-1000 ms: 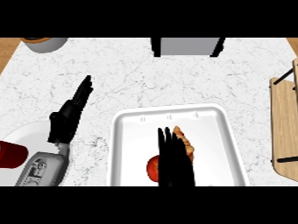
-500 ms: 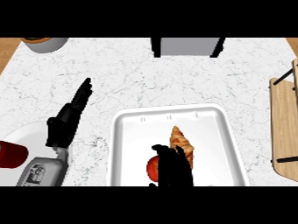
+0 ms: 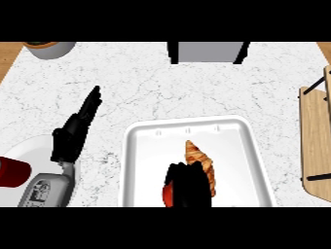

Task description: Pick the tomato from the tray and place it in the tiered shelf

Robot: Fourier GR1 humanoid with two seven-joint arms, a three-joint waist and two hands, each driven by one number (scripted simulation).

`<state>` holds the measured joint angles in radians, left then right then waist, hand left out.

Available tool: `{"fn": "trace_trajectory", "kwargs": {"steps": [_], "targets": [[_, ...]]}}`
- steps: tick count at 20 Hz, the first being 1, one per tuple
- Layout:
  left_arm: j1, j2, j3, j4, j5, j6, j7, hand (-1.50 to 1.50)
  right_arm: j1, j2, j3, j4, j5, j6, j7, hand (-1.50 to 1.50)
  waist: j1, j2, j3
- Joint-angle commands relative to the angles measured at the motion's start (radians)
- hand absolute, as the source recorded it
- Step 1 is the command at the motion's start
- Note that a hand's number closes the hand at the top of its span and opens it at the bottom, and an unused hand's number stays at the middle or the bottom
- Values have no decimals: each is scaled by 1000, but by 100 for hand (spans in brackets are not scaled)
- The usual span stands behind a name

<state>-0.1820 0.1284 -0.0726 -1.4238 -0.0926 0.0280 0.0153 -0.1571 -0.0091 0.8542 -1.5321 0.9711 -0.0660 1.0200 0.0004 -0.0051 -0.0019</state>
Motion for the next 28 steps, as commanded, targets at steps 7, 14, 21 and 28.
{"fn": "trace_trajectory", "kwargs": {"steps": [7, 14, 21, 28], "targets": [[1, -19, -3, 2, 3, -6, 11, 0, 106, -358, 258, -234, -95, 79, -435, 150, 15, -8, 9], [9, -10, 4, -1, 1, -5, 1, 0, 183, -556, 363, -482, -202, 18, -714, 150, 2, 0, 15], [5, -4, 22, -7, 2, 9, 5, 0, 216, -707, 337, -671, -296, -52, -888, 150, -34, -7, 14], [30, -2, 31, 4, 3, 14, -2, 0, 195, -786, 216, -695, -347, -138, -981, 150, -67, -6, 10]]}}
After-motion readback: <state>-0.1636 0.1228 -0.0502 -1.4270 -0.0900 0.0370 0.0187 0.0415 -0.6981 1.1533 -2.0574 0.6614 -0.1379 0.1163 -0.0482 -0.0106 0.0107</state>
